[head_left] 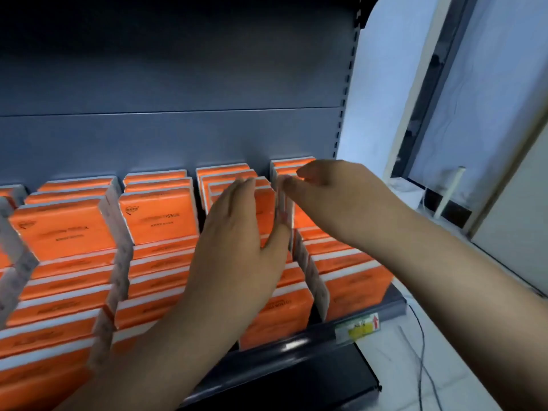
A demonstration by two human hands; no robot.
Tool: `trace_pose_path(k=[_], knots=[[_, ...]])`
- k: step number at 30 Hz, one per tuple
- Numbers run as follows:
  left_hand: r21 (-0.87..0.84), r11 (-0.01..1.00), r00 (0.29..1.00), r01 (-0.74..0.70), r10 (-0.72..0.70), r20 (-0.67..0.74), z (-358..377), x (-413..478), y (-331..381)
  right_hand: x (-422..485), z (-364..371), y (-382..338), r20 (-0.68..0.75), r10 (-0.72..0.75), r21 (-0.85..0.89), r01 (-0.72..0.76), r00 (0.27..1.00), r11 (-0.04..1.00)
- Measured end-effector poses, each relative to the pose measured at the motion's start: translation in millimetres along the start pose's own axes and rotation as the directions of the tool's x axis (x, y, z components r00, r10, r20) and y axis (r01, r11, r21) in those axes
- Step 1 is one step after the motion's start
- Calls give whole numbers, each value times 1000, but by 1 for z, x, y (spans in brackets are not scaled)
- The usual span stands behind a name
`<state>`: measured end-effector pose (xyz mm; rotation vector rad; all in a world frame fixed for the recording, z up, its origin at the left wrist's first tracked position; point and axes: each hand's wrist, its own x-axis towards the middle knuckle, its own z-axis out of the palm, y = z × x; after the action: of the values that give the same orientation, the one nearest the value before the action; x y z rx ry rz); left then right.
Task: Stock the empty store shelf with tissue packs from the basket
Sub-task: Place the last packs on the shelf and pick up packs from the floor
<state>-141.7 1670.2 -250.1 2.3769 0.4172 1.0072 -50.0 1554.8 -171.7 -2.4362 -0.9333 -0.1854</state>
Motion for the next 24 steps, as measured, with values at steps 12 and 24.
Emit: trace_pose_path(k=[12, 24], knots=[[-317, 903, 859, -289, 391, 330, 74, -114, 187, -270, -109, 181, -333, 461, -411, -567, 823, 714], [-676, 692, 466, -252, 699, 542, 119, -334, 395, -641, -141, 228, -460, 868, -226, -970, 186, 89]])
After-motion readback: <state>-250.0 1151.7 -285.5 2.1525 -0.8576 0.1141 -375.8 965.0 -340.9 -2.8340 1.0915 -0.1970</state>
